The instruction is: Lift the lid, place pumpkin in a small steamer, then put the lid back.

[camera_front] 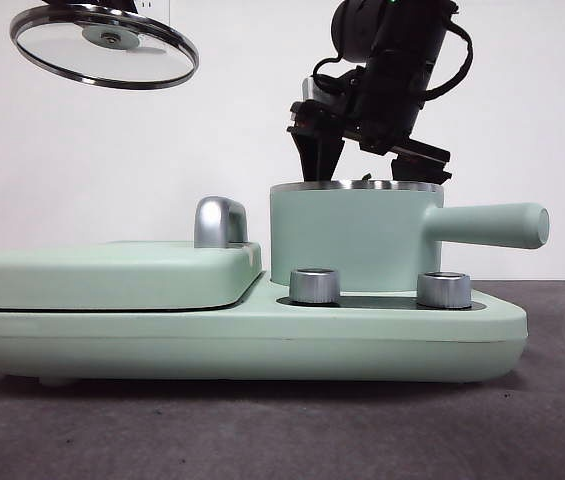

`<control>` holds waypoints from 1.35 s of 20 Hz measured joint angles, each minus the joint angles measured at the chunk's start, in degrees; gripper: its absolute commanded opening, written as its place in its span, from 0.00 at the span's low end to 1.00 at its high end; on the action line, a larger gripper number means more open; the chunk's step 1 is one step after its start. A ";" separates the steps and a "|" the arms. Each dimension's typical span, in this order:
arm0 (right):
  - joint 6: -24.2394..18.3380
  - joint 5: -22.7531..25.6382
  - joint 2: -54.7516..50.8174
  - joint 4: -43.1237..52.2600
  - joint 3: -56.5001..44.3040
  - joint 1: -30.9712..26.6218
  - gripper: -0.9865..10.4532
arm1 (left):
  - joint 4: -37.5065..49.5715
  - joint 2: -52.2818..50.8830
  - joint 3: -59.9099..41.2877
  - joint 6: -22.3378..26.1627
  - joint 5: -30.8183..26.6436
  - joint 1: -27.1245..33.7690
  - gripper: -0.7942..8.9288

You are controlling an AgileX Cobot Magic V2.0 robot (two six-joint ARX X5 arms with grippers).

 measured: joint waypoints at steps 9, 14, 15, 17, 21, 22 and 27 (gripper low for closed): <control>-0.44 2.84 1.97 0.02 0.26 0.74 0.44 | 0.00 0.00 0.00 -0.20 0.00 0.00 0.13; -0.44 8.07 1.99 -0.11 0.26 2.75 0.44 | 0.02 0.00 0.00 -0.50 0.00 0.00 0.13; -0.44 9.09 1.99 -0.09 0.26 3.30 0.44 | 0.02 0.00 0.00 -0.66 0.00 0.00 0.13; -0.44 9.22 1.99 -0.04 0.26 3.69 0.44 | 0.02 0.00 0.00 -0.79 0.00 0.00 0.13; -0.44 9.25 1.99 -0.04 0.26 3.80 0.51 | 0.02 0.00 0.00 -0.87 0.00 0.00 0.13; -0.44 9.25 1.99 -0.04 0.26 3.80 0.51 | 0.02 0.00 0.00 -0.87 -0.02 0.00 0.13; -0.44 9.25 2.21 -0.79 1.25 3.76 0.51 | 0.02 0.00 0.00 -0.87 0.00 0.00 0.13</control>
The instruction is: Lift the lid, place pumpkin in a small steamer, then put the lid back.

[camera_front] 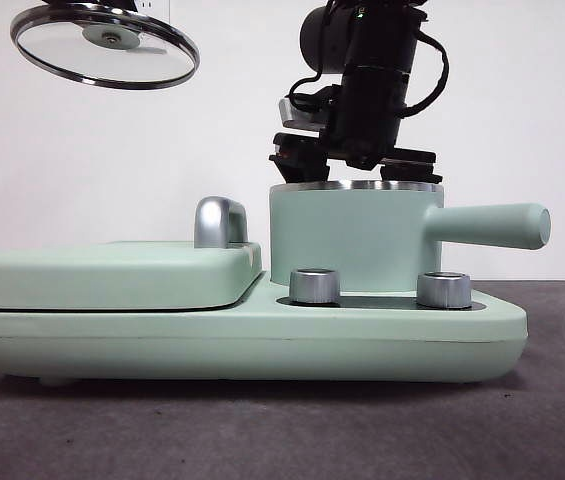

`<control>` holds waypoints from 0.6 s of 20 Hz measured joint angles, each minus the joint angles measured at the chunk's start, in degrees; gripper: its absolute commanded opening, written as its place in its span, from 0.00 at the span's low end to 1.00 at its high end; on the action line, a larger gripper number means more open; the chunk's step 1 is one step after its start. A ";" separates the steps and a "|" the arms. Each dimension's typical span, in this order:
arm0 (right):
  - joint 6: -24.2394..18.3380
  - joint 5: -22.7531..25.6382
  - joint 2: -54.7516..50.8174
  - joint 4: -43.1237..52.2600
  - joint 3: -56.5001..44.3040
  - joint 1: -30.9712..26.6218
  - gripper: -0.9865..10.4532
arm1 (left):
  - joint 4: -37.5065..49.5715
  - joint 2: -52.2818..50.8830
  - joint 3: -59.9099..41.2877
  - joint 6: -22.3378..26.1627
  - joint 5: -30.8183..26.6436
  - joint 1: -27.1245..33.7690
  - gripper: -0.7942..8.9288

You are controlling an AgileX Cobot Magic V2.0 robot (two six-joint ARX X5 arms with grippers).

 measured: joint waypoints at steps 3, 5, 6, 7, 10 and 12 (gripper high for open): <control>0.00 0.04 0.42 -7.45 9.11 -0.28 0.51 | 0.00 0.00 0.00 -0.42 0.00 0.00 0.13; 0.00 1.99 0.22 -14.69 14.75 -0.37 0.51 | 0.04 0.00 0.00 -0.42 0.00 0.00 0.13; 0.00 3.23 -0.35 -18.25 15.32 -0.37 0.51 | 0.07 0.00 0.00 -0.44 0.00 0.00 0.13; 0.00 3.65 -0.92 -18.60 15.15 -0.37 0.51 | 0.13 0.00 0.00 -0.44 -0.02 0.00 0.13; 0.00 4.13 -6.47 -18.64 9.49 -0.46 0.51 | 0.17 0.00 0.00 -0.46 0.02 0.00 0.13; 0.00 5.16 -13.92 -18.64 2.32 -0.46 0.51 | 0.15 0.00 0.00 -0.61 0.00 0.00 0.13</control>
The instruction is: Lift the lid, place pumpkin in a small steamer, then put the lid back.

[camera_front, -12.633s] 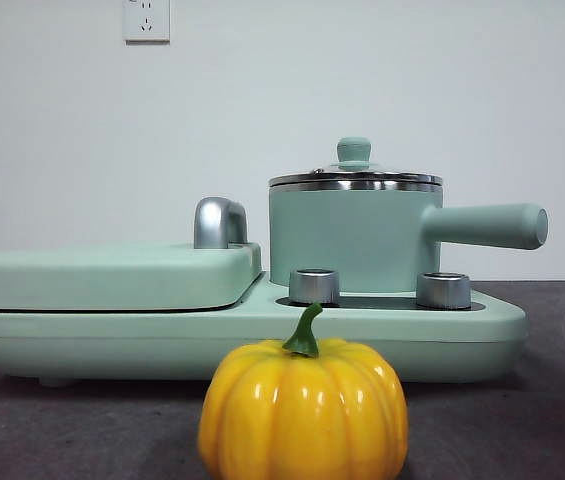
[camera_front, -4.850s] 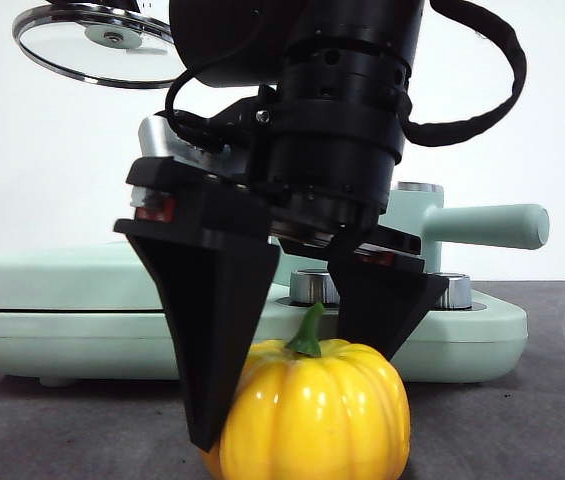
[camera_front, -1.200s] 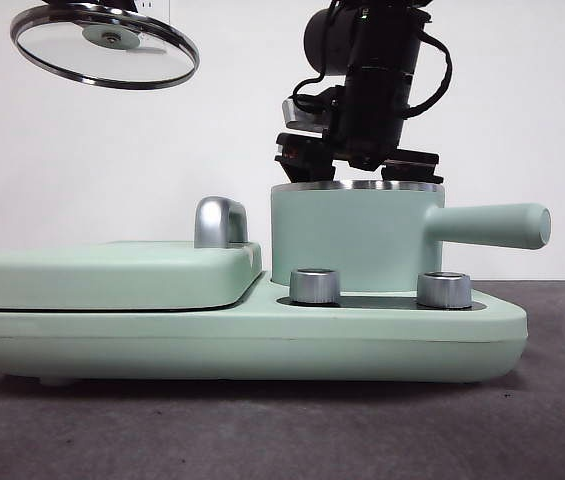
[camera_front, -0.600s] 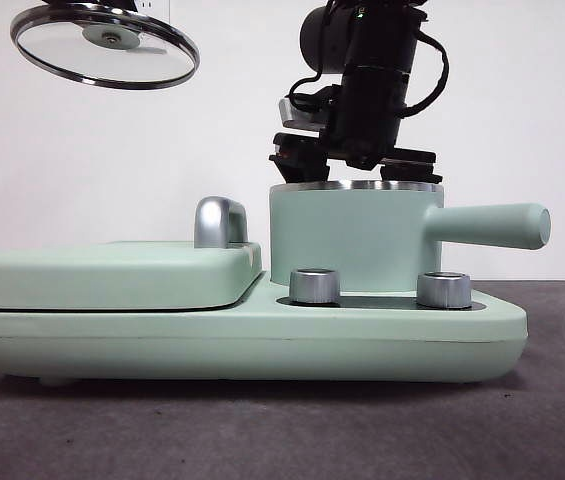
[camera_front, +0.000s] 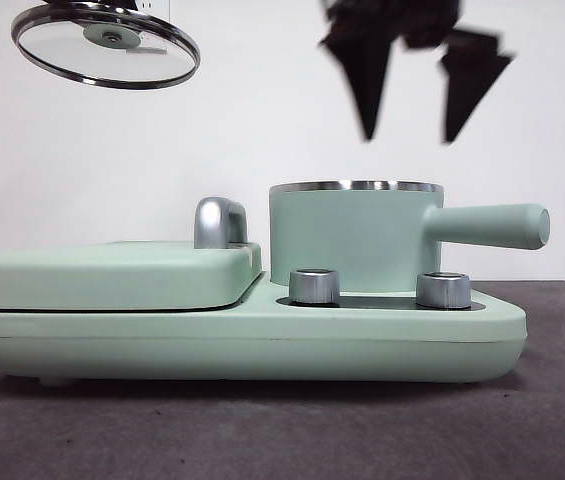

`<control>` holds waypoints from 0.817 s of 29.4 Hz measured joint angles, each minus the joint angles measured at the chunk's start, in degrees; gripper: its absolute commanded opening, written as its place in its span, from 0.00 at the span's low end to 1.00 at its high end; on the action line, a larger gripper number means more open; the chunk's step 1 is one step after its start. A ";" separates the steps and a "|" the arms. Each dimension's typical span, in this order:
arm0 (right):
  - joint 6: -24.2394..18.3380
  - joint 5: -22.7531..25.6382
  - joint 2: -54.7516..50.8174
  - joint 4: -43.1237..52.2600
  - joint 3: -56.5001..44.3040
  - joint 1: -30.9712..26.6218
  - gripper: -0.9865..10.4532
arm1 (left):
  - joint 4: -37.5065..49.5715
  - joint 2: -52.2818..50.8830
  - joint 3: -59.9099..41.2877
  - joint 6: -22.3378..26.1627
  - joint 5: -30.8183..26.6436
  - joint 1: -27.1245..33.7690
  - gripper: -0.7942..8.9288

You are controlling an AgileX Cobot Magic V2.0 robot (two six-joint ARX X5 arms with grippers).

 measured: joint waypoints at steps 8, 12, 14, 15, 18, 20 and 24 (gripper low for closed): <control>2.64 -2.62 -43.65 9.62 -39.34 0.02 0.51 | 0.00 1.90 0.00 -1.22 0.02 -1.86 0.13; 3.96 -3.13 -56.57 12.81 -48.85 0.04 0.51 | 0.04 3.04 0.00 -1.95 0.00 -3.65 0.13; 4.17 -4.26 -62.99 15.43 -53.05 0.04 0.51 | 0.09 3.63 0.00 -2.47 0.02 -4.87 0.13; 4.20 -4.94 -66.01 16.50 -54.95 0.04 0.51 | 0.15 3.98 0.00 -2.86 0.00 -5.51 0.13; 4.42 -6.71 -73.70 18.27 -58.77 0.04 0.51 | 1.18 5.51 0.00 -3.65 0.02 -7.54 0.13; 5.05 -8.13 -78.90 19.02 -60.57 0.04 0.51 | 2.34 6.86 0.00 -3.93 0.00 -9.18 0.13; 6.45 -8.79 -84.54 19.23 -62.47 0.04 0.51 | 5.51 9.20 0.00 -4.83 0.00 -12.72 0.13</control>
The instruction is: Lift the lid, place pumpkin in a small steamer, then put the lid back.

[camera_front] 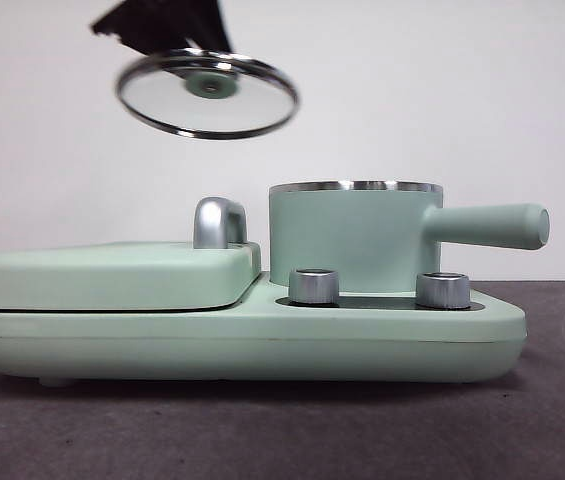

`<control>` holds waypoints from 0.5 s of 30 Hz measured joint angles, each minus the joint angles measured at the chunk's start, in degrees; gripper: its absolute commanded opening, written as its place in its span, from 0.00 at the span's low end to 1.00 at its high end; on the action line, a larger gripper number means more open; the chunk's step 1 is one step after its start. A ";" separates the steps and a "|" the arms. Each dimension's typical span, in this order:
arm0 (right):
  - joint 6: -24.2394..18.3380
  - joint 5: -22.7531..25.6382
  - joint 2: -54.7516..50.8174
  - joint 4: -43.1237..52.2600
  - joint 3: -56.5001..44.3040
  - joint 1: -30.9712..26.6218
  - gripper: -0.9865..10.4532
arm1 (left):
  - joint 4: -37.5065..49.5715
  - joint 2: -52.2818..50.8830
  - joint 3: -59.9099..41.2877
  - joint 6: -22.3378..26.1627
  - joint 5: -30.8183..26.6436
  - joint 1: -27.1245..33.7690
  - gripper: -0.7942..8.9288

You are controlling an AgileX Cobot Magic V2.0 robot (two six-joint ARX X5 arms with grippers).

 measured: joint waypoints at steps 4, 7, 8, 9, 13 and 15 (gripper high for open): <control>0.70 -2.08 -2.84 -0.15 -0.26 0.02 0.51 | 5.16 2.49 0.00 -0.44 0.02 -3.61 0.13; 0.74 -2.64 -3.48 -0.15 -0.26 0.09 0.51 | 8.33 4.02 0.00 -0.57 0.02 -6.01 0.13; 0.77 -2.69 -3.48 -0.15 -0.26 0.11 0.51 | 9.40 4.57 0.00 -0.57 0.02 -6.82 0.13; 0.81 -2.71 -3.48 -0.15 -0.26 0.11 0.51 | 10.25 5.09 0.00 -0.57 0.02 -7.45 0.13; 1.09 -2.91 -3.48 0.09 -0.26 0.11 0.51 | 14.36 8.02 0.00 -0.31 0.09 -9.64 0.13; 1.11 -2.91 -3.48 0.11 -0.26 0.11 0.51 | 16.63 9.66 0.00 0.35 0.09 -10.21 0.13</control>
